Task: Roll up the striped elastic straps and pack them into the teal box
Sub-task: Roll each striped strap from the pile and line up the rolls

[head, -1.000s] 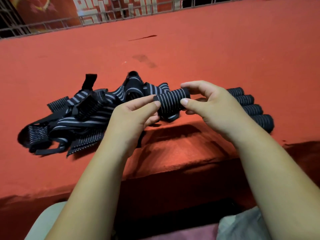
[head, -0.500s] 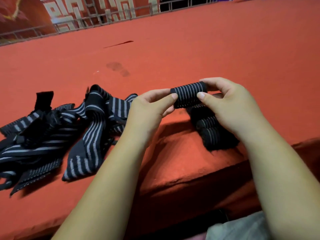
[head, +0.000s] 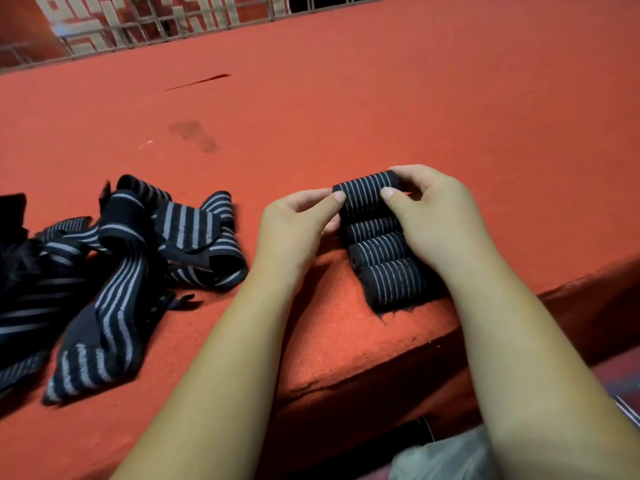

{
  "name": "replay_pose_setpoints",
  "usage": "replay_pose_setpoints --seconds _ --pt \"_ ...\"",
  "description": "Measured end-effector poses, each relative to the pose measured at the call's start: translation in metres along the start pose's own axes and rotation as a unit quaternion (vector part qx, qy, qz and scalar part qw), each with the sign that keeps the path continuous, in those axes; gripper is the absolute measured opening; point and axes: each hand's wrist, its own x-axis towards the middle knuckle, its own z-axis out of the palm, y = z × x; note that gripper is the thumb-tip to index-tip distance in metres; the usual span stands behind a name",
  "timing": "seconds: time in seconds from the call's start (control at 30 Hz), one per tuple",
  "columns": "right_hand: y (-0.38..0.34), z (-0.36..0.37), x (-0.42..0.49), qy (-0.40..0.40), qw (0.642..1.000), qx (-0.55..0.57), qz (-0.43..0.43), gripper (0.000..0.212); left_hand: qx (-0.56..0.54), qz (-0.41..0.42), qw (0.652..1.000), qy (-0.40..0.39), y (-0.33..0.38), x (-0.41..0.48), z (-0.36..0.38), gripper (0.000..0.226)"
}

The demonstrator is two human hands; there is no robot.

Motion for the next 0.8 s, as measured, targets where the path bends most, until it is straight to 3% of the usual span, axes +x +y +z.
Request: replay_pose_setpoints --seconds 0.17,0.5,0.8 --pt "0.000 0.005 0.000 -0.009 1.000 -0.010 0.008 0.031 0.039 0.022 0.999 0.013 -0.001 -0.003 -0.001 0.014" --pt "-0.003 0.000 -0.004 -0.029 0.999 -0.014 0.024 0.028 0.050 -0.006 0.999 0.011 0.003 -0.013 0.000 0.022" --pt "-0.021 -0.011 -0.014 0.034 0.999 0.028 0.019 0.027 0.107 0.017 0.994 0.026 0.026 -0.037 -0.028 0.031"
